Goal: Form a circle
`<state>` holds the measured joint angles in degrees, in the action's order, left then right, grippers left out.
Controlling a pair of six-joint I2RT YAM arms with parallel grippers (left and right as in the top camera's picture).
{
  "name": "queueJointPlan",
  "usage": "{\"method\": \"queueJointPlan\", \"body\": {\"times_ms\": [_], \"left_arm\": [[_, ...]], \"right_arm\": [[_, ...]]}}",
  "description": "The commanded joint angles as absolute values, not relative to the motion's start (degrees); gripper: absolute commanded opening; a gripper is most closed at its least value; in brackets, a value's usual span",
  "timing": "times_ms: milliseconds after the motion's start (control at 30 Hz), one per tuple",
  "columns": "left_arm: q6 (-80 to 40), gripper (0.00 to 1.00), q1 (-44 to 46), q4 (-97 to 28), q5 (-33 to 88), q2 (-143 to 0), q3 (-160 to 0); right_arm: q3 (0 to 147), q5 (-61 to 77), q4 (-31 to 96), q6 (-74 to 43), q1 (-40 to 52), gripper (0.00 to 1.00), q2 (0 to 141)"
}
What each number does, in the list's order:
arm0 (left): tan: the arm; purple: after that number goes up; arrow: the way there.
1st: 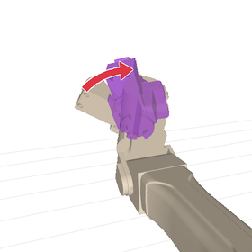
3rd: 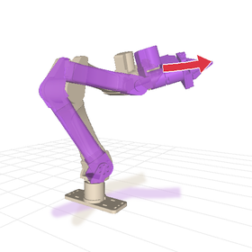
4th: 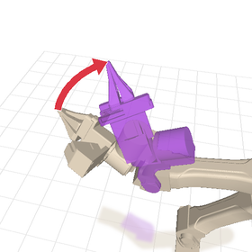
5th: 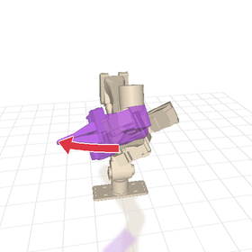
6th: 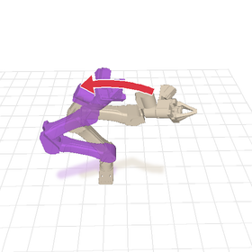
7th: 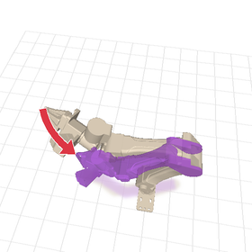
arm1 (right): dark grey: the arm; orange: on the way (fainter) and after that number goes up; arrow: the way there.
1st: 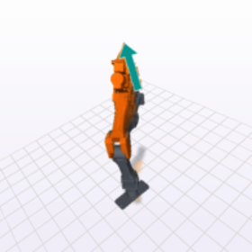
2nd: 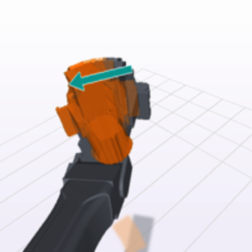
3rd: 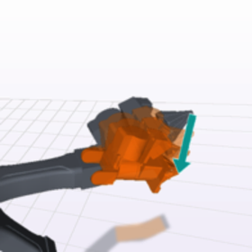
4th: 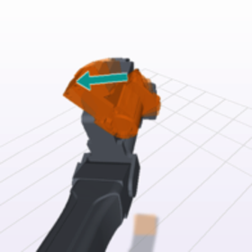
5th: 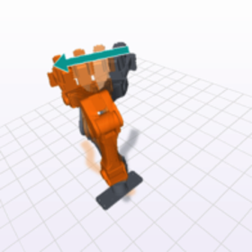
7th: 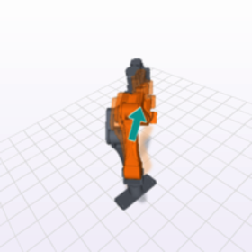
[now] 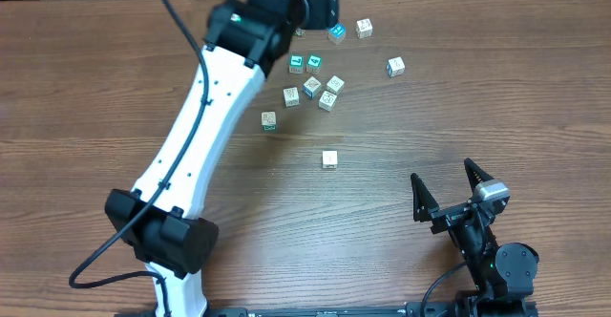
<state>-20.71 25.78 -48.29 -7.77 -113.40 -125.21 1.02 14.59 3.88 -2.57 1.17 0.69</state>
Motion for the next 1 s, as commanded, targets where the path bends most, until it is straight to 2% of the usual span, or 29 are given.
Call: {"method": "queueJointPlan", "body": {"times_ms": [0, 367, 567, 967], "left_arm": [[-19.25, 0.85, 25.32, -46.57, -8.08, -113.93, -125.49], [-14.61, 0.75, 25.15, -46.3, -8.08, -121.23, -125.34], [-14.13, 0.63, 25.15, -48.03, -7.73, -128.16, -125.34], [-14.09, 0.57, 25.15, -48.4, -7.42, -138.54, -125.34]], "right_arm": [[0.45, 14.17, 3.55, -2.28, 0.99, 1.0, 0.16], [0.45, 14.17, 3.55, -2.28, 0.99, 1.0, 0.16], [0.45, 14.17, 3.55, -2.28, 0.99, 1.0, 0.16], [0.45, 14.17, 3.55, -2.31, 0.99, 1.0, 0.16]]}}
